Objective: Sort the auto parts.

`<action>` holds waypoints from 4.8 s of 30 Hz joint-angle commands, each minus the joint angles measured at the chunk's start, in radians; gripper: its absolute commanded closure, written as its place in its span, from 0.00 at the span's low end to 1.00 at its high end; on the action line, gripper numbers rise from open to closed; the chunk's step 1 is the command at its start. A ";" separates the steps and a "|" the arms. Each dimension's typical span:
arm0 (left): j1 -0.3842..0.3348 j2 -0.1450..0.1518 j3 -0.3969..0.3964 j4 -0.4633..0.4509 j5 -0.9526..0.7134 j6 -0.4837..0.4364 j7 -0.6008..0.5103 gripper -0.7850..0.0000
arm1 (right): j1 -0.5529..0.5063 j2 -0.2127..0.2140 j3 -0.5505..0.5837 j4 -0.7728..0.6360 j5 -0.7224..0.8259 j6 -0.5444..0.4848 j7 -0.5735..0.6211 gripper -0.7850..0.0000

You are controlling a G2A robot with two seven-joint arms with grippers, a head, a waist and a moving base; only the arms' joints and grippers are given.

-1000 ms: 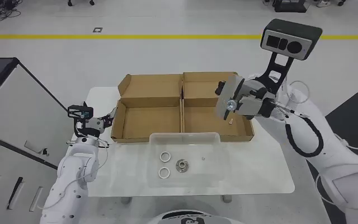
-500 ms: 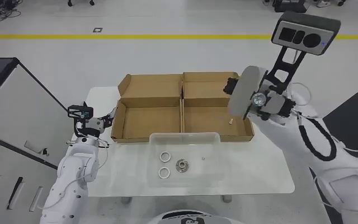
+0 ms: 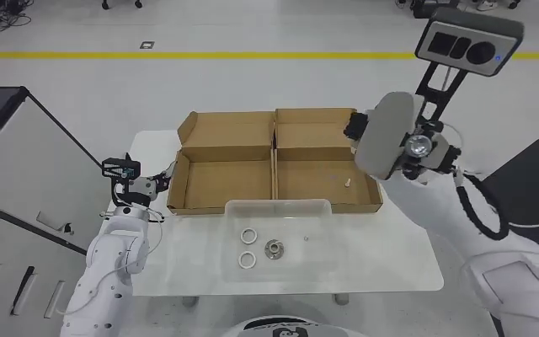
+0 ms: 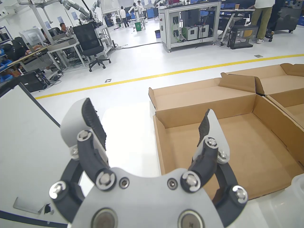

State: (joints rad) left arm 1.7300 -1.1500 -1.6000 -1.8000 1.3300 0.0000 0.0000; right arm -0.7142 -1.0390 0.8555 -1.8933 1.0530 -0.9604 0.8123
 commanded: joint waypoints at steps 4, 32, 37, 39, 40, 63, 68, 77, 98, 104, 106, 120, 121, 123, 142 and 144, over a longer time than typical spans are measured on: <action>0.000 0.000 0.000 0.000 0.000 0.000 0.000 0.00 | -0.004 0.002 0.056 -0.002 -0.163 0.125 -0.011 1.00; 0.000 0.000 0.000 0.000 0.000 0.000 0.000 0.00 | -0.106 -0.062 0.105 -0.082 0.023 0.082 -0.054 1.00; 0.000 0.000 0.000 0.000 0.000 0.000 0.000 0.00 | -0.108 -0.072 0.124 -0.058 -0.016 0.107 -0.054 1.00; 0.000 0.000 0.000 0.000 0.000 0.000 0.000 0.00 | -0.112 -0.073 0.142 -0.044 -0.064 0.130 -0.061 1.00; 0.000 0.000 0.000 0.000 0.000 0.000 0.000 0.00 | -0.115 -0.073 0.150 -0.042 -0.086 0.144 -0.067 1.00; 0.000 0.000 0.000 0.000 0.000 0.000 0.000 0.00 | -0.148 -0.093 0.215 -0.089 -0.157 0.244 -0.022 1.00; 0.000 0.000 0.000 0.000 0.000 0.000 0.000 0.00 | -0.153 -0.106 0.206 -0.090 -0.093 0.214 -0.024 1.00; 0.000 0.000 0.000 0.000 0.000 0.000 0.000 0.00 | -0.153 -0.110 0.203 -0.089 -0.073 0.204 -0.024 1.00; 0.000 0.000 0.000 0.000 0.000 0.000 0.000 0.00 | -0.331 -0.056 0.489 -0.076 -0.238 0.495 0.147 1.00; 0.000 0.000 0.000 0.000 0.000 0.000 0.000 0.00 | -0.384 -0.018 0.688 -0.075 -0.420 0.673 0.305 1.00; 0.000 0.000 0.000 0.000 0.000 0.000 0.000 0.00 | -0.369 -0.006 0.730 -0.076 -0.511 0.716 0.370 1.00; 0.000 0.000 0.000 0.000 0.000 0.000 0.000 0.00 | 0.025 0.043 0.518 0.122 -1.052 0.676 0.724 1.00; 0.000 0.000 0.000 0.000 0.000 0.000 0.000 0.00 | 0.046 0.045 0.481 0.132 -1.076 0.676 0.724 1.00; 0.000 0.000 0.000 0.000 0.000 0.000 0.000 0.00 | 0.086 0.051 0.401 0.140 -1.154 0.676 0.724 1.00; 0.000 0.000 0.000 0.000 0.000 0.000 0.000 0.00 | 0.362 0.055 -0.258 0.418 -1.397 0.597 0.645 1.00; 0.000 0.000 0.000 0.000 0.000 0.000 0.000 0.00 | 0.375 0.045 -0.298 0.450 -1.393 0.591 0.639 1.00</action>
State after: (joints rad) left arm 1.7300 -1.1500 -1.6000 -1.8000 1.3300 0.0000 0.0000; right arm -0.3467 -0.9885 0.5809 -1.4623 -0.3427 -0.3656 1.4546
